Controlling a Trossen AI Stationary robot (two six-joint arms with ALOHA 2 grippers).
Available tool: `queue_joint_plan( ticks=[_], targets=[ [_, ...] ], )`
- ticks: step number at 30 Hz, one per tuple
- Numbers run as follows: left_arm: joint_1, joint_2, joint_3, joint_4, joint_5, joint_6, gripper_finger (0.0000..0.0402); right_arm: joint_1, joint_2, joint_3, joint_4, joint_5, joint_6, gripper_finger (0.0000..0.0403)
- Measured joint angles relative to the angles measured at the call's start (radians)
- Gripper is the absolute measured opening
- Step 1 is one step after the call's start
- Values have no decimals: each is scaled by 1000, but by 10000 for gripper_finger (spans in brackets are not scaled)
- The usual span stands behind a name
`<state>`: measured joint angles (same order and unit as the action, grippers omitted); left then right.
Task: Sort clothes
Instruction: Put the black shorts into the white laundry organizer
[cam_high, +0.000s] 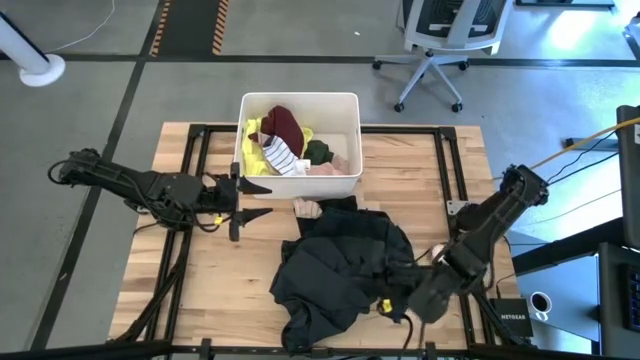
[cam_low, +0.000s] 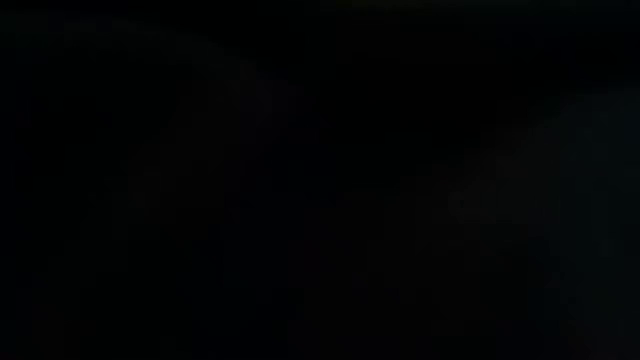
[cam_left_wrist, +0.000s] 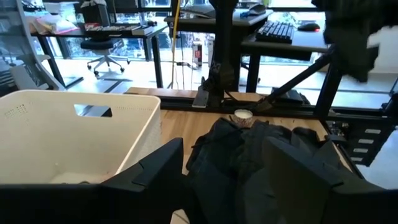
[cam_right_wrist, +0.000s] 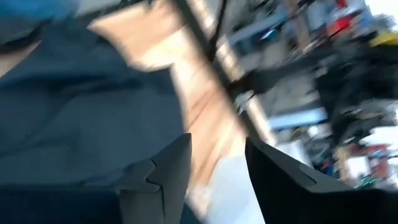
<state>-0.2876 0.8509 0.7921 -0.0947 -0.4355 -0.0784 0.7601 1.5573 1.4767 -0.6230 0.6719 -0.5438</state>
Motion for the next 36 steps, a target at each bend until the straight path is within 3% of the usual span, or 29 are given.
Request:
queue_joint_plan(
  ticks=[6,14,23,28,32,36],
  targets=[
    [0,0,0,6,0,0,214,-10,84,37,-239,-97,225,155],
    [0,0,0,6,0,4,214,-18,245,28,-105,-99,242,158],
    [0,0,0,6,0,7,214,-86,335,29,-41,-264,255,247],
    [0,0,0,3,0,7,214,-133,356,31,-34,-268,197,285],
    [0,0,0,0,0,5,214,-171,364,31,-31,-276,158,280],
    [0,0,0,1,0,5,214,-181,364,31,-31,-271,147,232]
  ],
)
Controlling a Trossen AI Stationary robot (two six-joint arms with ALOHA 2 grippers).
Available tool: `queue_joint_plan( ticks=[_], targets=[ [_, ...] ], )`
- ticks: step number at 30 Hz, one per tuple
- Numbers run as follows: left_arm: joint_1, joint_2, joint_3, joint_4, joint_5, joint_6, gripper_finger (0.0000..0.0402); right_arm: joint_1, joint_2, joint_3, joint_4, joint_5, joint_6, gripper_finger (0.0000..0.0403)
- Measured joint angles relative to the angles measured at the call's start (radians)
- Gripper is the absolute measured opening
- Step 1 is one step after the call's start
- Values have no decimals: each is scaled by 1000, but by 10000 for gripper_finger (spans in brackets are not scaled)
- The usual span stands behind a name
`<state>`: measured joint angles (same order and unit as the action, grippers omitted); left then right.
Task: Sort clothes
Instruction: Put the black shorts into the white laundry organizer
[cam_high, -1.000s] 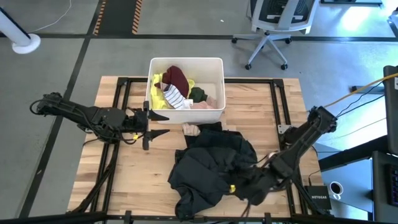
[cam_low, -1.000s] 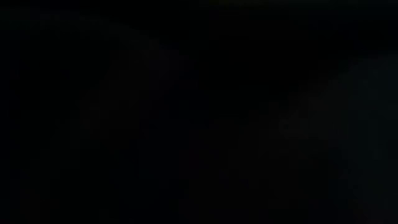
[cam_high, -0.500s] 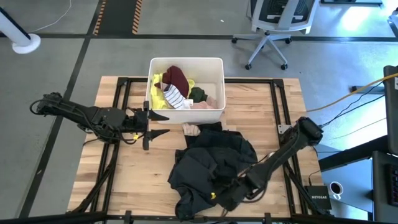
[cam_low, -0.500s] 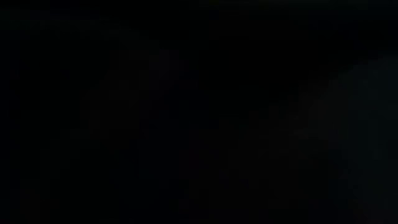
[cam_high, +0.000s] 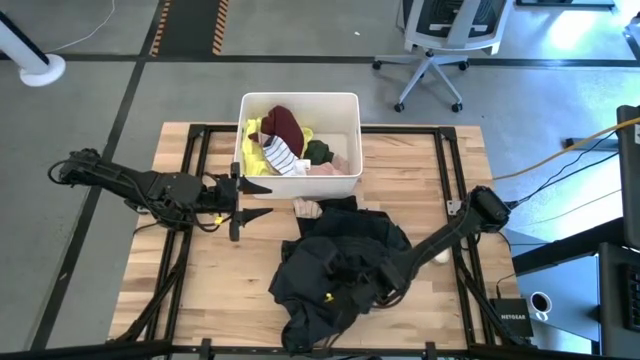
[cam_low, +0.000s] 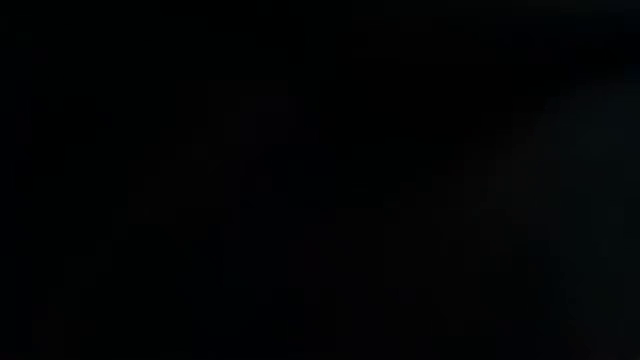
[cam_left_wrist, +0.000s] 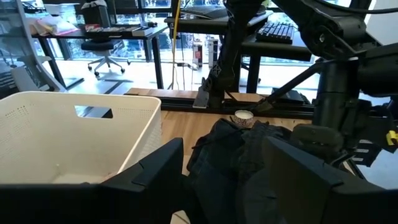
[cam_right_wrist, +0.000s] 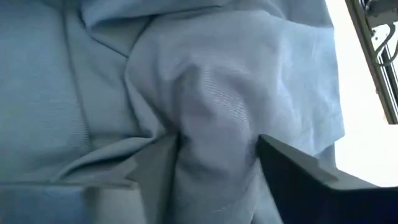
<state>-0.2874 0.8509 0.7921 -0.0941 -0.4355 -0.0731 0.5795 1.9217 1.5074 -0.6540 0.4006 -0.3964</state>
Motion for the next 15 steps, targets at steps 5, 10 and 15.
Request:
queue_joint_plan(
  ticks=[5,10,15],
  targets=[
    [0,0,0,-1,0,1,214,2,0,0,0,70,-30,115],
    [-10,-10,0,-33,1,-8,214,2,2,90,-88,111,-26,18],
    [-10,-13,0,-26,2,-6,214,16,2,272,-230,241,-34,44]
  ],
)
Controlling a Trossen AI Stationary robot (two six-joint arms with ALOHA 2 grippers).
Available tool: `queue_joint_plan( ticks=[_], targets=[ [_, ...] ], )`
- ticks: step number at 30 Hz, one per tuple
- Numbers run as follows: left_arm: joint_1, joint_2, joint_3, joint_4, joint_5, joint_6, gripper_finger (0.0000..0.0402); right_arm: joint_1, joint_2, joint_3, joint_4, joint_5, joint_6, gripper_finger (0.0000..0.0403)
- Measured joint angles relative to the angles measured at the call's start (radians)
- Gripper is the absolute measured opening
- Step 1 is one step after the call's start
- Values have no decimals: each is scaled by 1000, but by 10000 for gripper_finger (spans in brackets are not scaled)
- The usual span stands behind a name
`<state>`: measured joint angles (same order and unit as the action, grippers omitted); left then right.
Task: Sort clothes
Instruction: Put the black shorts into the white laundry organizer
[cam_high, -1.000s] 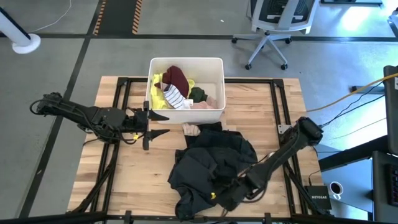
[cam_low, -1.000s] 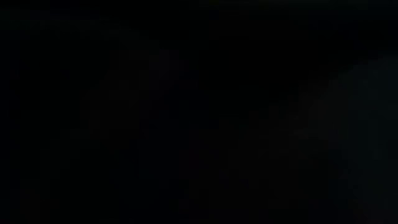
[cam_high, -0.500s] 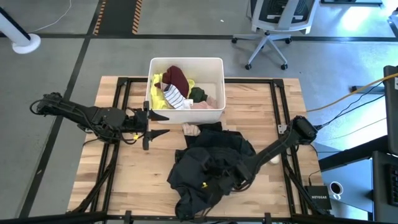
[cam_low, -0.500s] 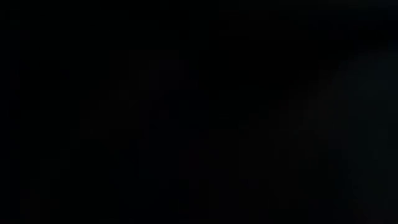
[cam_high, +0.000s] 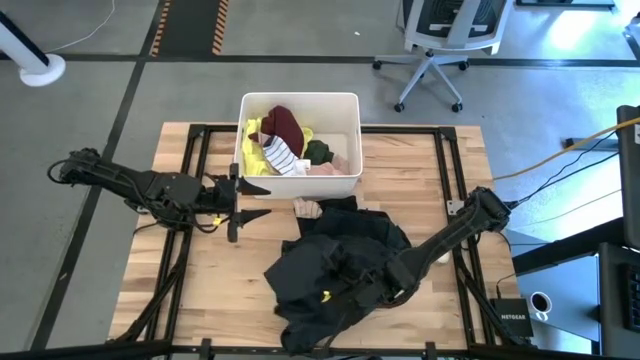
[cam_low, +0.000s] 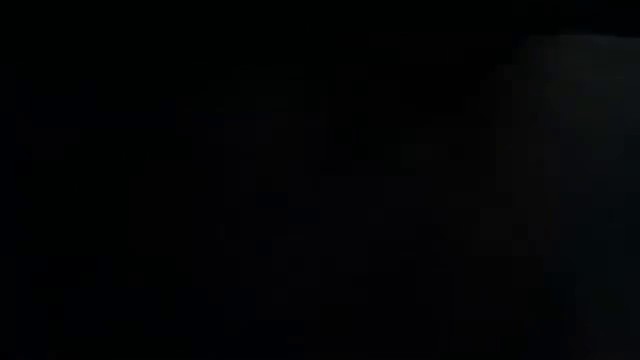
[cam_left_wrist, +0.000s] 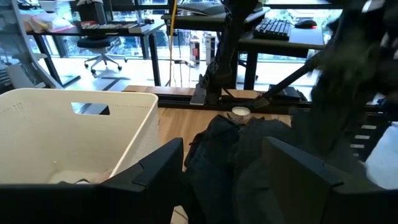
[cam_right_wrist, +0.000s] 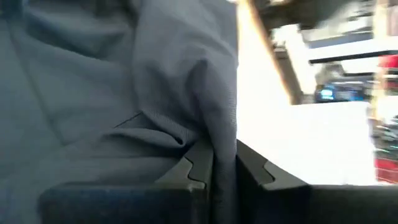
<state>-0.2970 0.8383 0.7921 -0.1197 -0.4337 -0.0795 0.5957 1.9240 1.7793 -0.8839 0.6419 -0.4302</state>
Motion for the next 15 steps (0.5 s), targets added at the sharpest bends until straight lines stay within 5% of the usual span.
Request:
queue_joint_plan(
  ticks=[5,15],
  targets=[
    [0,0,0,-12,-1,-4,214,0,-1,176,-127,101,-50,13],
    [-3,-3,0,-35,-1,-13,214,-1,-1,463,-237,374,-186,26]
  ],
)
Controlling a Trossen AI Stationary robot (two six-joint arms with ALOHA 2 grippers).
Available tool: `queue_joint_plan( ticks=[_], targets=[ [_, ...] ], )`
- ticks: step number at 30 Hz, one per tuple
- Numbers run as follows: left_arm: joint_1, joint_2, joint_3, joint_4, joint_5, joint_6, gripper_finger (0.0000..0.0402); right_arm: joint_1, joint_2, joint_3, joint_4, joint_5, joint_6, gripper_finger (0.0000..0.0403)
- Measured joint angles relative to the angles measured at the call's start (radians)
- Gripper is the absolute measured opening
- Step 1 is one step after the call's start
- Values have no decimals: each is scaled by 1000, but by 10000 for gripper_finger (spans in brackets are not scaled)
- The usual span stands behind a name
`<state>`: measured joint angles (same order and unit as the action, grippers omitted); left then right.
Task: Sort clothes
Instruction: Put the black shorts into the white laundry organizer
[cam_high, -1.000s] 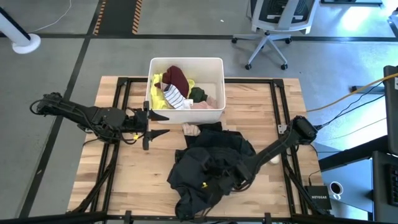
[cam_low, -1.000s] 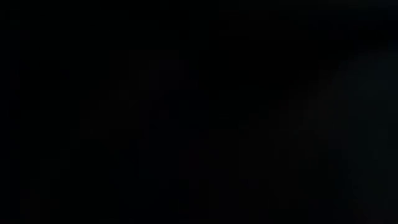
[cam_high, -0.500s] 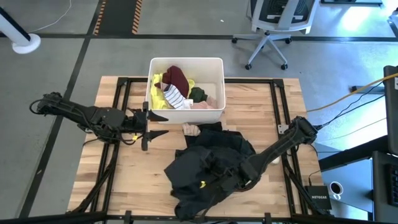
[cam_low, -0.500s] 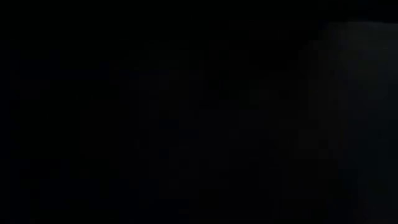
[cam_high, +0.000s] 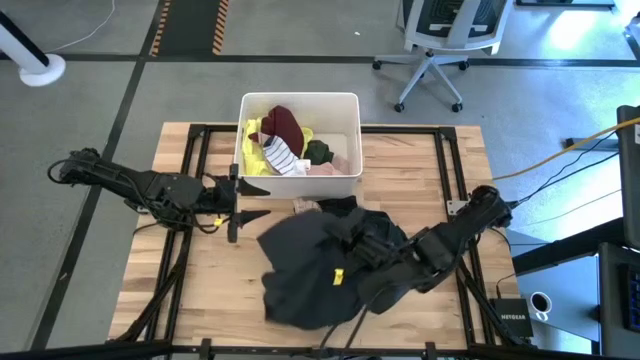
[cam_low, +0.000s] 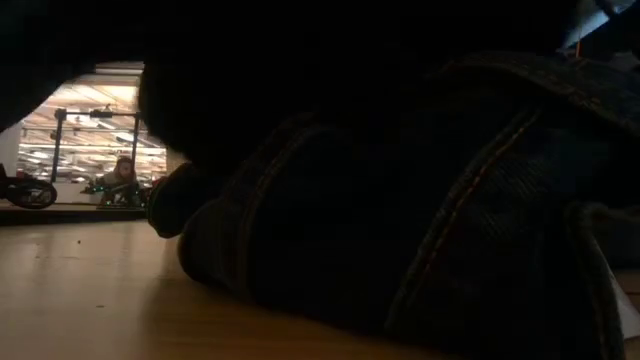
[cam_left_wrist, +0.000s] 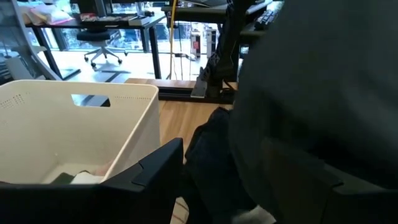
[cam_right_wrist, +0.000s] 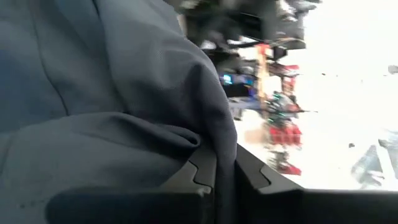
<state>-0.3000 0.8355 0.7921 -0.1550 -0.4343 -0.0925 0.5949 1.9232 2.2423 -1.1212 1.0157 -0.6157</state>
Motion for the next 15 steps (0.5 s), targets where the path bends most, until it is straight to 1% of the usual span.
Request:
queue_joint_plan(
  ticks=[4,6,10,15],
  targets=[
    [0,-1,0,1,0,0,214,-14,-1,104,-5,83,-82,13],
    [0,-1,0,0,0,2,214,-36,-20,106,31,107,-120,17],
    [0,-1,0,-3,0,0,214,-102,-63,97,70,106,-176,29],
    [0,-1,0,-13,-1,-1,214,-208,-107,101,77,92,-179,17]
  ],
)
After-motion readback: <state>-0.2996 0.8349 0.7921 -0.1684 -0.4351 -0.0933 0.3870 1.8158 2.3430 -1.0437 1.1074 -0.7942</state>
